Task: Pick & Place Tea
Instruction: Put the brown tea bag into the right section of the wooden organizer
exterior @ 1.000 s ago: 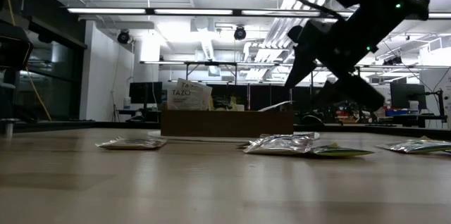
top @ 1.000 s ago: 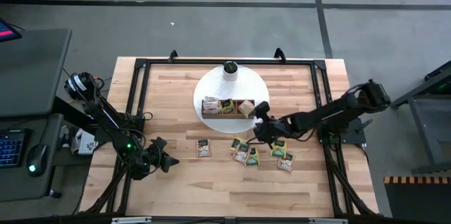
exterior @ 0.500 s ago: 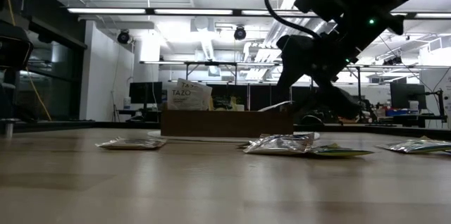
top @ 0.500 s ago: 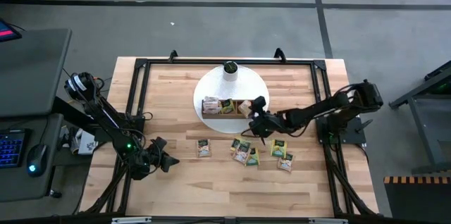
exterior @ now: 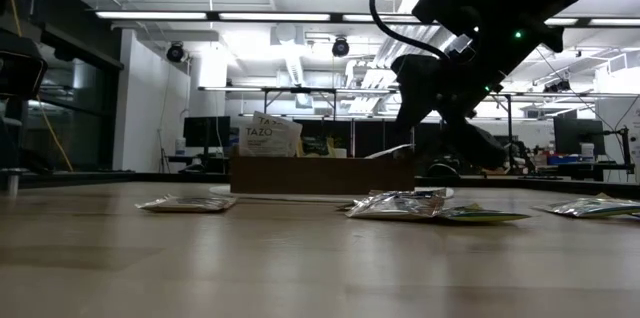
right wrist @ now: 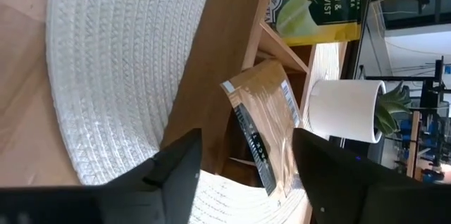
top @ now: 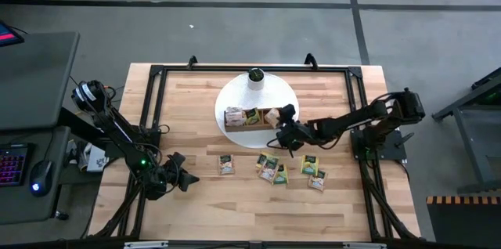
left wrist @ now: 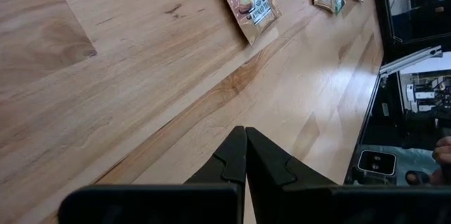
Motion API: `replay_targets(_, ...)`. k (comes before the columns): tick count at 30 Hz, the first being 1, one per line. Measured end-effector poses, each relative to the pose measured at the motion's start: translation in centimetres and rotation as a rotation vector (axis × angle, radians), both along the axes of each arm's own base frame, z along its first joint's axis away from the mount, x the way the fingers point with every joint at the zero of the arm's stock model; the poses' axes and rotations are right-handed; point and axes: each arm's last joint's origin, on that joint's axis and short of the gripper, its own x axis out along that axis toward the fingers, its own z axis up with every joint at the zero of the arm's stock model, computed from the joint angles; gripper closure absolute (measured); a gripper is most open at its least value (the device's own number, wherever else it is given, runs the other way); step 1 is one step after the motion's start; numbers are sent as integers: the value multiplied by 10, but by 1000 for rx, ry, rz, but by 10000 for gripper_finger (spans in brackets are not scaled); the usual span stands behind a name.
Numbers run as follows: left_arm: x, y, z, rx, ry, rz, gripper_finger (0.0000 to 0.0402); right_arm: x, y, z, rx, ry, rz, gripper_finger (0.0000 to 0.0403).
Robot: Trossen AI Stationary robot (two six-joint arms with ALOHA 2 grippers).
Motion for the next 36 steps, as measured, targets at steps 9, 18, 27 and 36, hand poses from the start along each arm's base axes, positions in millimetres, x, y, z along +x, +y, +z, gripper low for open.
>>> replay_targets(9, 0, 0, 0, -1, 0, 0, 401, 2, 1, 2, 24, -31, 20, 302)
replay_targets(18, 0, 0, 0, -5, 2, -4, 401, 6, 9, 6, 17, -46, 69, 396)
replay_targets(27, 0, 0, 0, -6, 3, -5, 401, 24, 12, 36, 67, -85, -14, 401)
replay_targets(36, 0, 0, 0, -7, 4, -6, 401, 36, -6, 71, 208, -78, -170, 402)
